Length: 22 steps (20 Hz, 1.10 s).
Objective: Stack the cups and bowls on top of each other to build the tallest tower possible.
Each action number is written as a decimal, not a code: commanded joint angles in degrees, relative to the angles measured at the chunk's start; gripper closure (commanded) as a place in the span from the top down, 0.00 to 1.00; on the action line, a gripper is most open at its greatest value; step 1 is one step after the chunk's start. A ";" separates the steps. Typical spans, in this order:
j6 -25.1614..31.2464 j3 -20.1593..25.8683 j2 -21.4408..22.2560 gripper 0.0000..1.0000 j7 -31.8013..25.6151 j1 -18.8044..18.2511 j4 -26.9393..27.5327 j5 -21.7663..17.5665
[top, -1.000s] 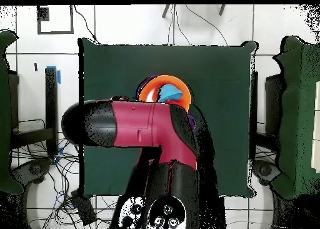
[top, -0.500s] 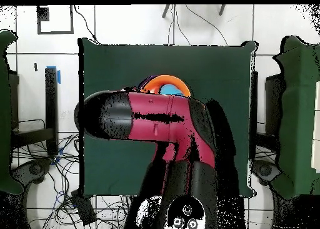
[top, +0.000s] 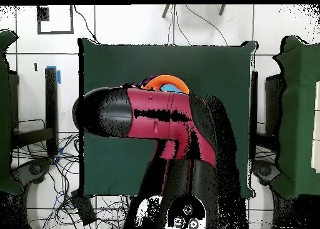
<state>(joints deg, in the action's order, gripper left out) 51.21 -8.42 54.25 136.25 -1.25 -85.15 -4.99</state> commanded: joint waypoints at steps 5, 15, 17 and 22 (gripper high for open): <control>4.60 5.12 -2.89 1.00 -4.23 -0.99 -0.07 -1.68; 3.65 5.58 -3.58 1.00 -4.05 -1.29 -0.04 -1.63; 3.67 5.63 -3.78 1.00 -4.09 -1.39 0.20 -1.76; 3.56 5.70 -3.87 1.00 -4.04 -1.41 0.26 -2.03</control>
<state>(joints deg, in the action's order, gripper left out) 51.21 -7.55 54.22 136.25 -1.48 -84.66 -5.00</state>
